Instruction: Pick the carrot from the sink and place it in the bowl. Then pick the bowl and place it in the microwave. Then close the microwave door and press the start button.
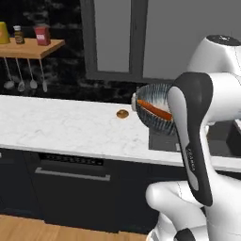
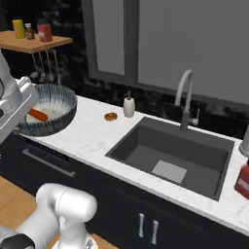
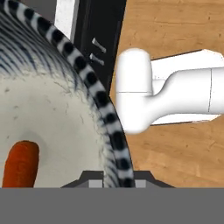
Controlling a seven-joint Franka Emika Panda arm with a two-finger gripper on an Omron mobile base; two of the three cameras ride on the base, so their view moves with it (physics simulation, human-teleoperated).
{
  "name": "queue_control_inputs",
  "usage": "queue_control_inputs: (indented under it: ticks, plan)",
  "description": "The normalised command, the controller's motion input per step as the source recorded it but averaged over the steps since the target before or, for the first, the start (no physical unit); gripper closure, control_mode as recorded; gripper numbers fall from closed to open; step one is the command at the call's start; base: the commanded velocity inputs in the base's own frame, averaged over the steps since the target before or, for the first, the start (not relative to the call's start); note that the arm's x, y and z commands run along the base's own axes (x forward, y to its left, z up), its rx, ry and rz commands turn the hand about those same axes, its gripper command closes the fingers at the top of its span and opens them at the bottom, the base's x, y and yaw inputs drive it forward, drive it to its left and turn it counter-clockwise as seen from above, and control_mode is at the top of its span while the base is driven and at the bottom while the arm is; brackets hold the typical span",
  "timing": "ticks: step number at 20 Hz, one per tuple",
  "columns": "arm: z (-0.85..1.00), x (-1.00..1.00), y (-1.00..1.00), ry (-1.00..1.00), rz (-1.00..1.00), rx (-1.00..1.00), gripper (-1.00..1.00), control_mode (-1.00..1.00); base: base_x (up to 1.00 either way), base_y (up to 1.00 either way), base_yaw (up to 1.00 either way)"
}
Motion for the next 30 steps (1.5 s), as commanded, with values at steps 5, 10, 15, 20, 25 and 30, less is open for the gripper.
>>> queue_control_inputs:
  ticks: [5,10,15,20,25,30]
  plan:
    - [0.00,0.00,0.00,0.00,0.00,0.00,1.00,1.00,0.00,0.74,0.85]
    - [0.00,0.00,0.00,0.00,0.00,0.00,1.00,1.00,0.00,0.40,0.98]
    - [0.00,0.00,0.00,0.00,0.00,0.00,1.00,1.00,0.00,0.36,0.97]
    - [0.00,0.00,0.00,0.00,0.00,0.00,1.00,1.00,0.00,0.26,0.99]
    - [0.00,0.00,0.00,0.00,0.00,0.00,1.00,1.00,0.11,0.14,0.93]
    - [0.00,0.00,0.00,0.00,0.00,0.00,1.00,1.00,0.31,0.06,0.86]
